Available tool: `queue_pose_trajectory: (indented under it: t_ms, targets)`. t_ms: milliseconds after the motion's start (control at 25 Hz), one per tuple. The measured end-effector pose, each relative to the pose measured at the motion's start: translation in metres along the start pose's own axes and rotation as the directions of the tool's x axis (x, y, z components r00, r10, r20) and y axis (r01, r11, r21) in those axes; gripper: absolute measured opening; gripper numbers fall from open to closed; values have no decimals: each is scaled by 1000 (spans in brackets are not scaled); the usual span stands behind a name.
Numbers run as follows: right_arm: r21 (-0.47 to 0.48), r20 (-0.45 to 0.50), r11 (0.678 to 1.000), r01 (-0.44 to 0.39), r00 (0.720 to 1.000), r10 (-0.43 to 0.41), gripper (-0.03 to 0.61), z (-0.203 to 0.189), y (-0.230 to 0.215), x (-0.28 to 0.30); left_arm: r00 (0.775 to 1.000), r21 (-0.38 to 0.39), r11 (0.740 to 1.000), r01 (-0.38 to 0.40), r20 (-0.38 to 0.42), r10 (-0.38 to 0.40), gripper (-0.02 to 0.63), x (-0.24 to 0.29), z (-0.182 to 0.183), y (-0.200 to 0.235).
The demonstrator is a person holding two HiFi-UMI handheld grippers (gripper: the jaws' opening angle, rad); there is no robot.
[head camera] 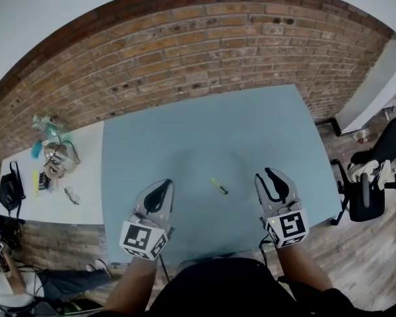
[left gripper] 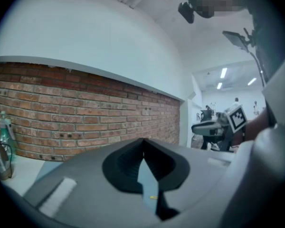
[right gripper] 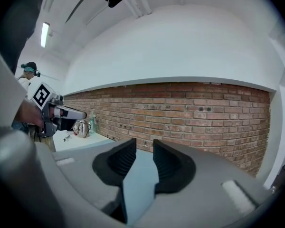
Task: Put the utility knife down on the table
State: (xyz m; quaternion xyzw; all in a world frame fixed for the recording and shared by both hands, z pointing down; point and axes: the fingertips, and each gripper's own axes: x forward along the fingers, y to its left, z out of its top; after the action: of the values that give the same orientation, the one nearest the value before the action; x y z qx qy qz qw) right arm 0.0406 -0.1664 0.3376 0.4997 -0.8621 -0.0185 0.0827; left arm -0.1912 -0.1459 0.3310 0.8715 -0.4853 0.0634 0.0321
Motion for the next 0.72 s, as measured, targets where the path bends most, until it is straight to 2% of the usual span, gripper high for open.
queue_pose_trajectory:
  t_ms: [280, 560, 720]
  targets:
    - [3, 94, 1000, -18, 995, 18, 93, 28, 14, -15, 1000, 10, 1000, -1, 1, 1, -14, -16, 3, 2]
    - [-18, 175, 1000, -19, 984, 22, 3, 45, 12, -23, 1000, 33, 999, -4, 30, 3, -14, -21, 10, -2]
    - [9, 162, 1000, -11, 987, 10, 2, 36, 7, -25, 999, 42, 999, -23, 46, 21, -14, -25, 15, 4]
